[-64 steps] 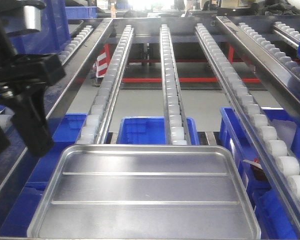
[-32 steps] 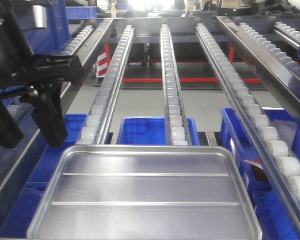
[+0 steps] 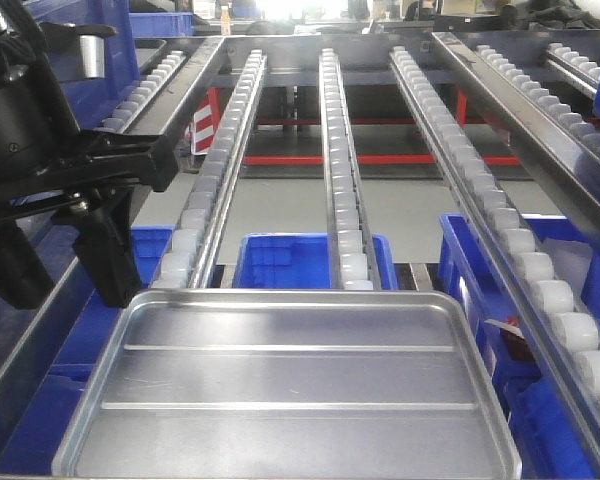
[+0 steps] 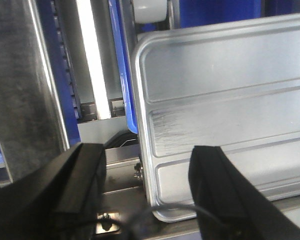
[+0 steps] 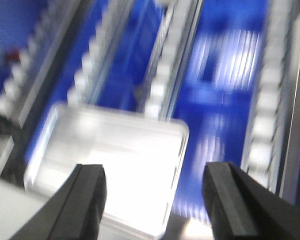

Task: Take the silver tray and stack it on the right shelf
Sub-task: 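Move both grippers down toward the short ends of the silver tray, then close both grippers on the tray's opposite rims, then lift the silver tray off the rollers with both grippers, then hold the tray level with both grippers while the base drives to another shelf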

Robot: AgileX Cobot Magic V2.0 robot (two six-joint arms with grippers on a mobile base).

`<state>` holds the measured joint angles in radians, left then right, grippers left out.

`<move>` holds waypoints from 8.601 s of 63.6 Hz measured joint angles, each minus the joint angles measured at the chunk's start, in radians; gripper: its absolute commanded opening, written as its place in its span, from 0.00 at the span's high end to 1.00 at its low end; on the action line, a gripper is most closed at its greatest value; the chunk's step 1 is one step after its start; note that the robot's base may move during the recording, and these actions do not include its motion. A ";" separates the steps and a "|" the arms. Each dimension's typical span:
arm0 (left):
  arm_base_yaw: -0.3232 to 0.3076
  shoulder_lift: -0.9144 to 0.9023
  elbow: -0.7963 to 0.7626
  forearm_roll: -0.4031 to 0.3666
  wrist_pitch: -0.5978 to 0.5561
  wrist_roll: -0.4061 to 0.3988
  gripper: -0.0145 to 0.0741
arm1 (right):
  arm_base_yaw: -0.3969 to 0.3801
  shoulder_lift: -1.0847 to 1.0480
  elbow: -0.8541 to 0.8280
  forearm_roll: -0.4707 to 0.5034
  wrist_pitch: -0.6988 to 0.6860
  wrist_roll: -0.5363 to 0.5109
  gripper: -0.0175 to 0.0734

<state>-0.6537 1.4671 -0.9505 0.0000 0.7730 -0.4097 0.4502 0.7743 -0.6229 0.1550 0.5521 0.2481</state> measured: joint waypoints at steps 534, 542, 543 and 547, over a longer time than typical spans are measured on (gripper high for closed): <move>-0.248 -0.125 -0.252 0.344 0.235 -0.360 0.94 | 0.024 0.270 -0.221 -0.104 0.216 0.147 0.74; -0.248 -0.125 -0.252 0.344 0.235 -0.360 0.94 | 0.024 0.270 -0.221 -0.104 0.216 0.147 0.74; -0.248 -0.125 -0.252 0.344 0.235 -0.360 0.94 | 0.024 0.270 -0.221 -0.104 0.216 0.147 0.74; -0.248 -0.125 -0.252 0.344 0.235 -0.360 0.94 | 0.024 0.270 -0.221 -0.104 0.216 0.147 0.74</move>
<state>-0.9017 1.3420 -1.2029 0.3439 1.0080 -0.7697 0.4747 1.0440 -0.8441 0.0507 0.7684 0.3948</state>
